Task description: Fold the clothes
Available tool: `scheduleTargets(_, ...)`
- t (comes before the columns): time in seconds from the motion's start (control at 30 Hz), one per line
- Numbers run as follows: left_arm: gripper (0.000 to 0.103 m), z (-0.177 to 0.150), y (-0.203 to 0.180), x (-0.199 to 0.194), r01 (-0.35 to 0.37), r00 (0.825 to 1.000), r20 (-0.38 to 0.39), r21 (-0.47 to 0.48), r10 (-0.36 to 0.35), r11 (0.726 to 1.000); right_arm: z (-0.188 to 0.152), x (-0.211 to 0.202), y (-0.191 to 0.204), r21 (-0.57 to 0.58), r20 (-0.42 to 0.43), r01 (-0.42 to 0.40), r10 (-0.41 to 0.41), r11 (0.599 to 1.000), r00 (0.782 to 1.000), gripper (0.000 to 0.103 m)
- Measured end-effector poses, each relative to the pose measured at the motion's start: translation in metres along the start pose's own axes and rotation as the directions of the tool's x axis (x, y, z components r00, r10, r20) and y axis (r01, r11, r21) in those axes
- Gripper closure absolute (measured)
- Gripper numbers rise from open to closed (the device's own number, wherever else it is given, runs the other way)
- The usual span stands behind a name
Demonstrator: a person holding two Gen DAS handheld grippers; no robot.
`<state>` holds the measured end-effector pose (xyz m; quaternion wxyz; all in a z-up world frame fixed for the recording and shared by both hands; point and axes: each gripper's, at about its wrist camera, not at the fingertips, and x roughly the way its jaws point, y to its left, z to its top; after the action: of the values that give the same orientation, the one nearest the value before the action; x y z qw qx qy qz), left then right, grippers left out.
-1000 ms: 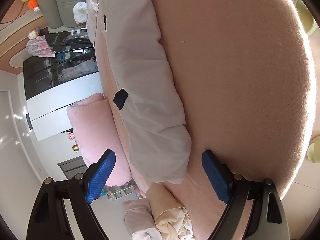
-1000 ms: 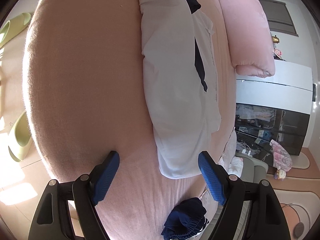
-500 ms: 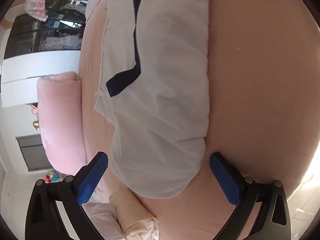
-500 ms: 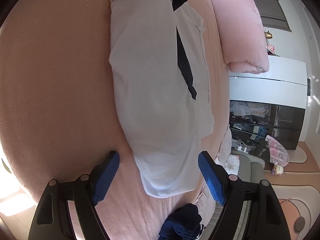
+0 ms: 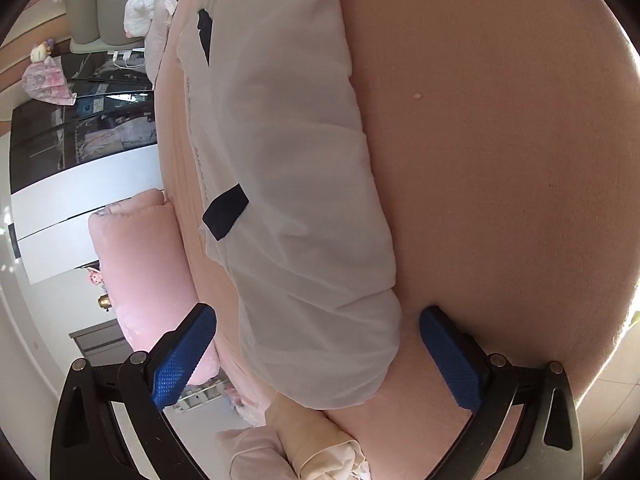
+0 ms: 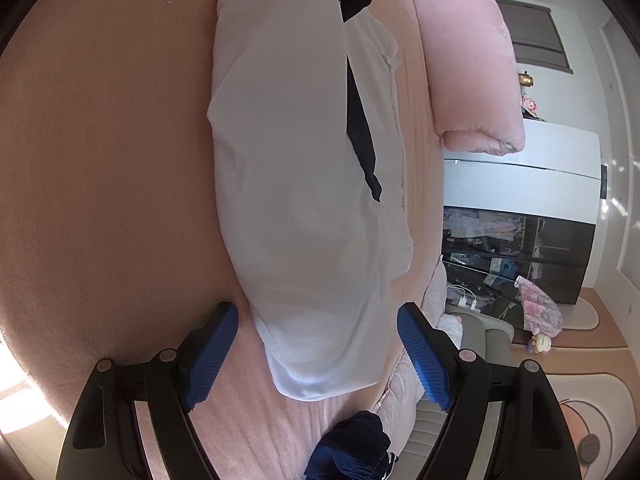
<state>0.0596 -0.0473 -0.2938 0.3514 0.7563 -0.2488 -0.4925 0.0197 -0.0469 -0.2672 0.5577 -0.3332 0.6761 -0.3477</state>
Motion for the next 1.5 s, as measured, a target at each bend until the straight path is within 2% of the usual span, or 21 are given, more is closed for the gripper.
scheduleTargets(0.13, 0.0, 0.001, -0.004, 0.0, -0.026, 1.0, 0.005, 0.016, 0.026, 1.0, 0.001, 0.001, 0.006, -0.037, 0.017, 0.049, -0.049, 0.998, 0.999, 0.021)
scheduleTargets(0.3, 0.0, -0.01, 0.0, 0.006, -0.055, 0.998, 0.02, -0.012, 0.055, 0.998, 0.002, 0.004, 0.005, -0.009, 0.007, 0.046, -0.046, 0.999, 0.999, 0.021)
scheduleTargets(0.4, 0.0, -0.01, -0.003, 0.003, -0.096, 0.995, 0.001, -0.006, 0.096, 0.995, 0.002, 0.005, 0.006, 0.005, -0.002, 0.049, -0.049, 0.999, 0.999, 0.022)
scheduleTargets(0.5, 0.0, -0.007, -0.012, 0.006, -0.194, 0.98, -0.027, 0.048, 0.195, 0.98, 0.004, 0.007, 0.004, 0.022, -0.019, 0.025, -0.025, 0.999, 0.999, 0.022)
scheduleTargets(0.53, 0.0, -0.006, -0.015, 0.007, -0.224, 0.973, -0.033, 0.065, 0.227, 0.972, 0.004, 0.007, 0.004, 0.029, -0.025, 0.015, -0.014, 0.999, 1.0, 0.025)
scheduleTargets(0.57, 0.0, -0.007, -0.016, 0.009, -0.23, 0.972, -0.027, 0.07, 0.232, 0.971, 0.004, 0.006, 0.008, 0.015, -0.024, 0.007, -0.006, 1.0, 1.0, 0.034)
scheduleTargets(0.6, 0.0, -0.007, -0.017, 0.01, -0.225, 0.974, -0.024, 0.07, 0.227, 0.972, 0.004, 0.005, 0.013, -0.002, -0.022, -0.001, 0.001, 1.0, 1.0, 0.038)
scheduleTargets(0.63, 0.0, -0.007, -0.015, 0.011, -0.219, 0.975, -0.024, 0.068, 0.221, 0.973, 0.003, 0.003, 0.018, -0.019, -0.02, -0.009, 0.009, 1.0, 1.0, 0.052)
scheduleTargets(0.67, 0.0, -0.008, -0.016, 0.011, -0.215, 0.976, -0.026, 0.069, 0.217, 0.974, 0.003, 0.002, 0.022, -0.037, -0.019, -0.017, 0.016, 0.999, 1.0, 0.059)
scheduleTargets(0.73, 0.0, -0.011, -0.022, 0.007, -0.214, 0.976, -0.02, 0.078, 0.216, 0.974, 0.002, -0.002, 0.034, -0.095, -0.001, 0.03, -0.031, 0.995, 1.0, 0.063)
scheduleTargets(0.83, 0.0, -0.015, -0.027, 0.002, -0.208, 0.978, -0.014, 0.087, 0.21, 0.974, 0.001, -0.001, 0.034, -0.095, -0.001, 0.023, -0.024, 0.995, 1.0, 0.066)
scheduleTargets(0.9, 0.0, -0.016, -0.02, 0.005, -0.182, 0.983, -0.006, 0.068, 0.183, 0.981, 0.001, -0.001, 0.032, -0.102, 0.001, 0.013, -0.013, 0.995, 1.0, 0.065)
scheduleTargets(0.97, 0.0, -0.02, -0.016, 0.006, -0.152, 0.988, 0.007, 0.042, 0.151, 0.988, 0.0, -0.002, 0.033, -0.11, 0.009, 0.036, -0.036, 0.993, 0.999, 0.065)
scheduleTargets(1.03, 0.0, -0.022, -0.012, 0.006, -0.127, 0.992, 0.015, 0.021, 0.127, 0.992, -0.001, -0.003, 0.034, -0.112, 0.02, 0.071, -0.069, 0.991, 0.997, 0.062)
scheduleTargets(1.1, 0.0, -0.019, -0.004, 0.009, -0.101, 0.995, 0.018, 0.025, 0.101, 0.995, -0.002, -0.004, 0.03, -0.093, 0.034, 0.107, -0.104, 0.99, 0.994, 0.052)
scheduleTargets(1.17, 0.0, -0.017, 0.003, 0.012, -0.08, 0.997, 0.02, 0.025, 0.08, 0.996, -0.002, -0.001, 0.015, -0.038, 0.034, 0.133, -0.132, 0.99, 0.991, 0.024)
scheduleTargets(1.23, 0.003, -0.017, 0.004, 0.011, -0.065, 0.997, 0.033, 0.036, 0.064, 0.997, -0.003, 0.008, -0.002, 0.011, 0.004, 0.127, -0.127, 0.992, 0.992, 0.016)
scheduleTargets(1.33, 0.014, -0.02, 0.0, 0.006, -0.042, 0.998, 0.057, 0.056, 0.039, 0.998, -0.004, 0.025, -0.009, 0.013, -0.025, 0.059, -0.059, 0.998, 0.998, 0.016)
scheduleTargets(1.43, 0.023, -0.021, -0.005, 0.004, -0.024, 0.998, 0.058, 0.035, 0.022, 0.999, -0.002, 0.021, -0.003, -0.002, -0.012, 0.05, -0.05, 0.999, 0.999, 0.016)
scheduleTargets(1.5, 0.026, -0.022, -0.007, 0.003, -0.012, 0.998, 0.06, 0.023, 0.011, 1.0, 0.0, 0.02, 0.003, -0.023, -0.022, 0.063, -0.064, 0.998, 0.998, 0.016)
